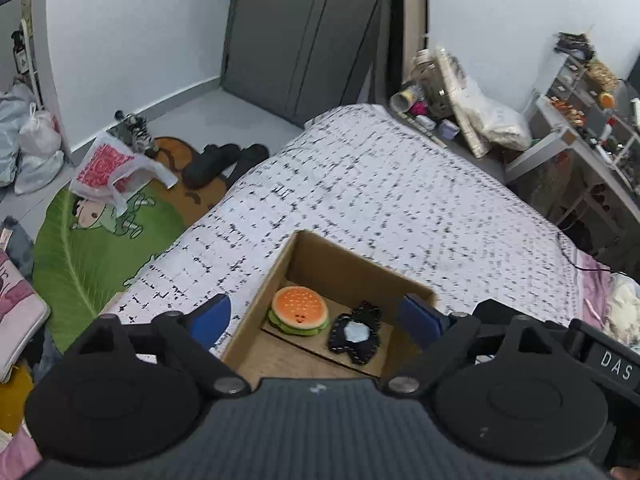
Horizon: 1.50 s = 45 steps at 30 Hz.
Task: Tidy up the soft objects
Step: 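Withdraw both tools from the box toward the grey plush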
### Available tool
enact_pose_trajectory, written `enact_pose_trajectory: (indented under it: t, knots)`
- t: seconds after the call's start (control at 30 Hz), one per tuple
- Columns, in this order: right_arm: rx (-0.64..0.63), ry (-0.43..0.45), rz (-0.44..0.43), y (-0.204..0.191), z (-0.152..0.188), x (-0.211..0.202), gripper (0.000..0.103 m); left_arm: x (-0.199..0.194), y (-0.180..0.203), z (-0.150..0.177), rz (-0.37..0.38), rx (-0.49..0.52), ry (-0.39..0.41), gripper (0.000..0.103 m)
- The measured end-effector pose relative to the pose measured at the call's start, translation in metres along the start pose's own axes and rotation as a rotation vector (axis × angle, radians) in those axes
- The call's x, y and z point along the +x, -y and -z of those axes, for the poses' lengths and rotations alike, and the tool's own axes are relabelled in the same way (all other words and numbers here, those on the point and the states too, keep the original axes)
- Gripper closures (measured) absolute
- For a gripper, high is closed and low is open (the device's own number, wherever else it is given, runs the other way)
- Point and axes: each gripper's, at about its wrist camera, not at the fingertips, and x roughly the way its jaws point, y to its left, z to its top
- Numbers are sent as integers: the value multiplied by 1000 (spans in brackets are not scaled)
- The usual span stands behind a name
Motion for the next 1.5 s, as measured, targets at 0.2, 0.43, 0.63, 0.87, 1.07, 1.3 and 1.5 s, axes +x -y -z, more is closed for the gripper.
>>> enact_pose_trajectory:
  t: [0.2,0.43,0.63,0.87,1.07,1.3,1.5]
  knots:
    - [-27,40,5,3,0,-32,0,-23,14,9,15,11,51,1]
    - [-49,59,44,11,-2,-63,0,-49,28,17,-2,20,105,0]
    - [-71,69,71,22,-5,-92,0,-65,41,25,4,30,112,0]
    - [-106,72,91,37,-7,-119,0,-82,57,35,-4,46,123,0]
    - [-120,44,106,59,3,-137,0,-93,72,46,-42,72,132,0]
    - [-111,7,104,77,11,-144,0,-104,91,61,-51,84,131,0]
    - [-55,15,106,93,8,-154,0,-104,104,71,-56,99,116,1]
